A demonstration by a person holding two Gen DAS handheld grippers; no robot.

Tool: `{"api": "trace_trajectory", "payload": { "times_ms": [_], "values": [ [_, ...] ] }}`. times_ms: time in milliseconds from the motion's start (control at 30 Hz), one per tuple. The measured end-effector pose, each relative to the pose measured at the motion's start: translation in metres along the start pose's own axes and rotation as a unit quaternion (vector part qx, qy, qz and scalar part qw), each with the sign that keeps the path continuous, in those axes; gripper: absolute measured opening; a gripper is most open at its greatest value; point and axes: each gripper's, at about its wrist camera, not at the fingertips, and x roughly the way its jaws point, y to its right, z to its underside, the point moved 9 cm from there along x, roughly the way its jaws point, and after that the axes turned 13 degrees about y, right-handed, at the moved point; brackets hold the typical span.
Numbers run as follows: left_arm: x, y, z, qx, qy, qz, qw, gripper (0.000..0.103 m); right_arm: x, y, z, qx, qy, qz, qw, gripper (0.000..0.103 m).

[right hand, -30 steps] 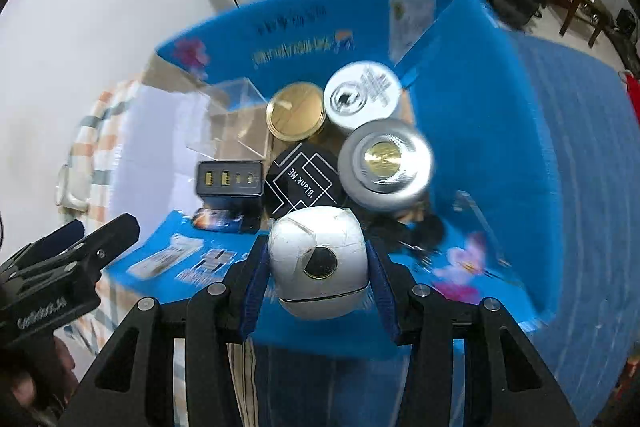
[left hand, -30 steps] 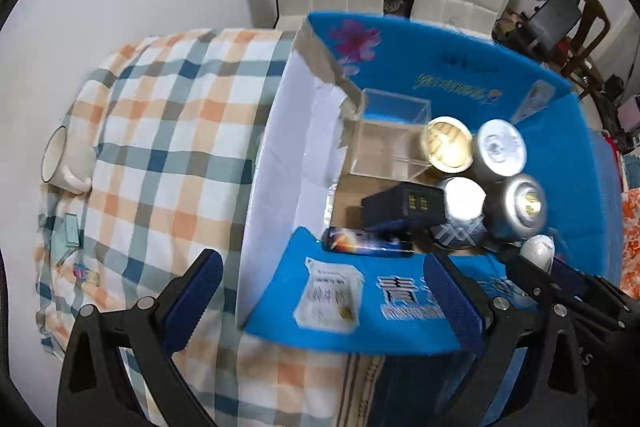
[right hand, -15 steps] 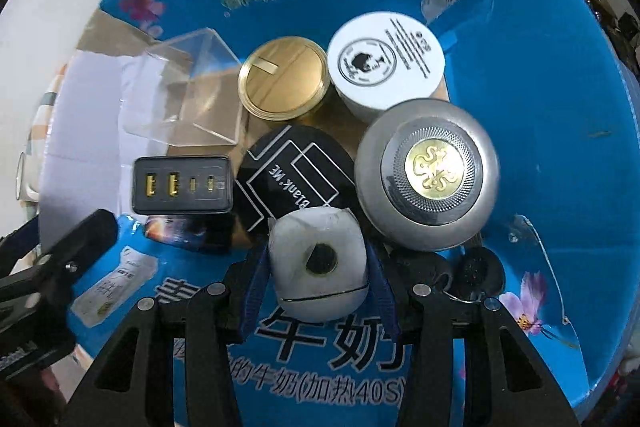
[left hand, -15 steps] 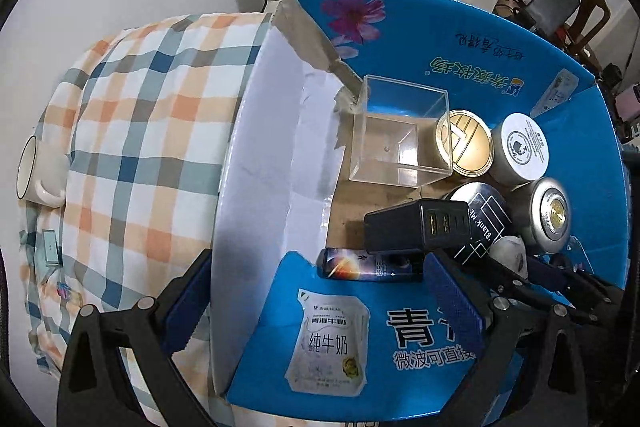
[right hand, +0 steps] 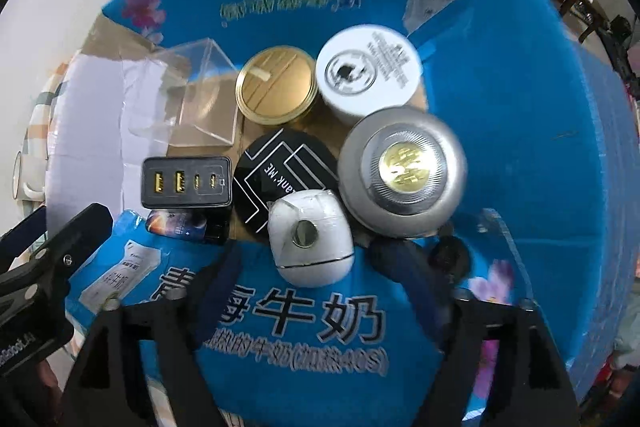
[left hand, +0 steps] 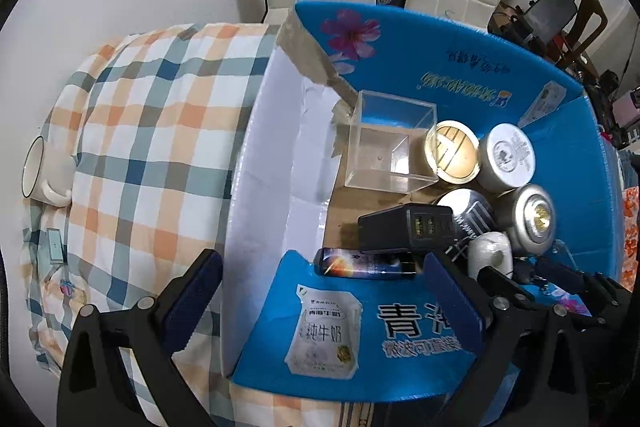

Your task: Organize rigid objects

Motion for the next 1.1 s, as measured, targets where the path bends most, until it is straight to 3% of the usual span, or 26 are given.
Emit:
{"api": "trace_trajectory", "payload": {
  "times_ms": [267, 733, 1100],
  "values": [
    [-0.057, 0.017, -0.014, 0.000, 0.028, 0.016, 0.9995, 0.103, -0.065, 0.021, -0.002, -0.005, 0.034, 0.003, 0.999, 0.087],
    [-0.198, 0.052, -0.032, 0.015, 0.094, 0.057, 0.9938, 0.103, -0.274, 0.042, -0.005, -0.008, 0.137, -0.008, 0.991, 0.092],
    [-0.251, 0.052, -0.030, 0.018, 0.126, 0.055, 0.9903, 0.103, -0.347, 0.045, 0.006, -0.021, 0.175, -0.003, 0.984, 0.094]
  ]
}}
